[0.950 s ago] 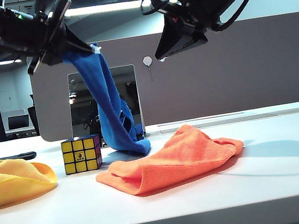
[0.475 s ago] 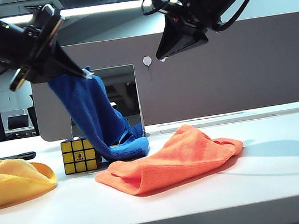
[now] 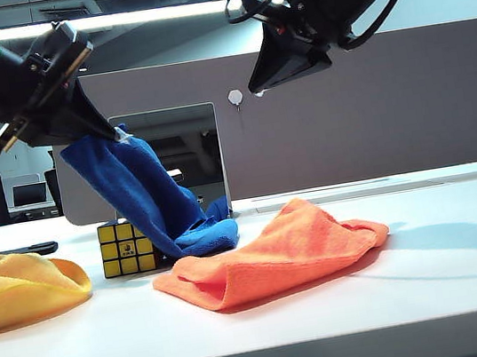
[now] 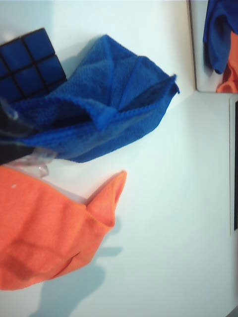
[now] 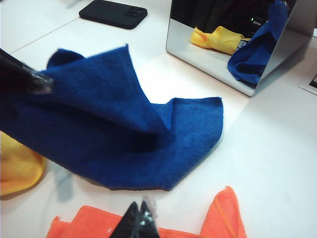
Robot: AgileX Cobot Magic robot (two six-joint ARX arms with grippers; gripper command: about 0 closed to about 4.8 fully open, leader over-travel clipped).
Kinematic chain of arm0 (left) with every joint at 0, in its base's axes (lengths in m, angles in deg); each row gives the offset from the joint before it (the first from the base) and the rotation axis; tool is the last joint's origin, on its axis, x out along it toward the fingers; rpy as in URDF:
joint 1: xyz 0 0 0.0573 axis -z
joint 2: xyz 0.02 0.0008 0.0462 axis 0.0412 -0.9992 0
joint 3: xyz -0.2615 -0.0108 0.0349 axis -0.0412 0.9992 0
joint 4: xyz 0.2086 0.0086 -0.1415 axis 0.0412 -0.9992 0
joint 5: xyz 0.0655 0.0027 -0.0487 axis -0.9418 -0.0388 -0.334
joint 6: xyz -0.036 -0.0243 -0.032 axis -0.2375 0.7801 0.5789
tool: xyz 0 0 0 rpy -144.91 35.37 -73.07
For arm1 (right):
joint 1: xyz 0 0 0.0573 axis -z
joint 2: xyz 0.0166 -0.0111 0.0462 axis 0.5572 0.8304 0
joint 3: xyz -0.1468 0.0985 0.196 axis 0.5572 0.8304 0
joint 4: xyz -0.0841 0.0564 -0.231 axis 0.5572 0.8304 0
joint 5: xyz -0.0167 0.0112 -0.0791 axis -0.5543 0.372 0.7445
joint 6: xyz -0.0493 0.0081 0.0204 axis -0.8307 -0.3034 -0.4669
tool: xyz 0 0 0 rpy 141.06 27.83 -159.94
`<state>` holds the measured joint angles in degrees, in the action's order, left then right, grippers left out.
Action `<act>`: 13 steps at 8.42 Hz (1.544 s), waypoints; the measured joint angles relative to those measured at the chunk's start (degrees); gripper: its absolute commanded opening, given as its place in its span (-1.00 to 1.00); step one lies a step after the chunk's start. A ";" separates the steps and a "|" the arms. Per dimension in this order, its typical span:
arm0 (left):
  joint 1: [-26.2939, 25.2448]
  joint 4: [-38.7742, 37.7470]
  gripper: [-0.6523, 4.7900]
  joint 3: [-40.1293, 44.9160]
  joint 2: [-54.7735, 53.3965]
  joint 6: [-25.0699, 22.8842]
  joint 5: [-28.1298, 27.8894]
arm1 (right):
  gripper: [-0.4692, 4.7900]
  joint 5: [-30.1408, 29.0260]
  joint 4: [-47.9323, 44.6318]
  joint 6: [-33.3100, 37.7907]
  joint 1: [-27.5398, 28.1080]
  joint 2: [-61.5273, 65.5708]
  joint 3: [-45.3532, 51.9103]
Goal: Pick up a rag that is the same color as the top surface of the Rubik's Cube and cover the cube with it.
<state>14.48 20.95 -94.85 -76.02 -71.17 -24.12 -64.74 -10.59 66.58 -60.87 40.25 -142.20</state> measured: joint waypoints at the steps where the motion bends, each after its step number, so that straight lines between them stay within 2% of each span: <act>1: -0.13 -0.37 -0.78 -0.02 1.90 0.66 -0.50 | -0.84 0.00 -0.04 0.02 0.00 -0.02 0.00; 3: -0.37 -2.45 -0.78 -0.04 6.64 -0.02 -3.43 | -0.84 0.00 -0.02 0.04 0.00 -0.02 0.00; 5: -1.18 -4.94 -0.78 -0.02 6.80 -1.07 -4.94 | -0.84 -0.20 -0.04 0.28 0.00 -0.02 0.00; 6: -1.25 -6.12 -0.78 0.59 4.44 -1.95 -15.34 | -0.84 -0.33 -0.11 0.31 0.00 0.00 0.00; 8: -1.33 -6.60 -0.78 1.05 1.36 -2.10 -25.09 | -0.84 -2.14 -0.11 0.46 0.00 -0.02 0.00; 10: -1.31 -6.73 -0.16 1.03 -0.77 -1.84 -25.57 | -0.84 -2.47 -0.11 0.46 0.00 0.00 0.00; 11: -1.20 -7.61 0.63 1.03 -2.60 -1.84 -25.57 | -0.84 -2.82 -0.09 0.46 0.00 -0.02 0.00; 12: -1.20 -8.48 1.00 1.03 -4.59 -1.73 -25.53 | -0.84 -2.82 -0.11 0.46 0.00 -0.02 0.00; 13: -1.20 -8.50 1.00 1.03 -5.31 -1.75 -25.55 | -0.84 -2.82 -0.11 0.46 0.00 -0.02 0.00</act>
<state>13.28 12.45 -93.83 -81.33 -72.92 -49.67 -67.56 -10.70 67.04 -60.87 40.23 -142.20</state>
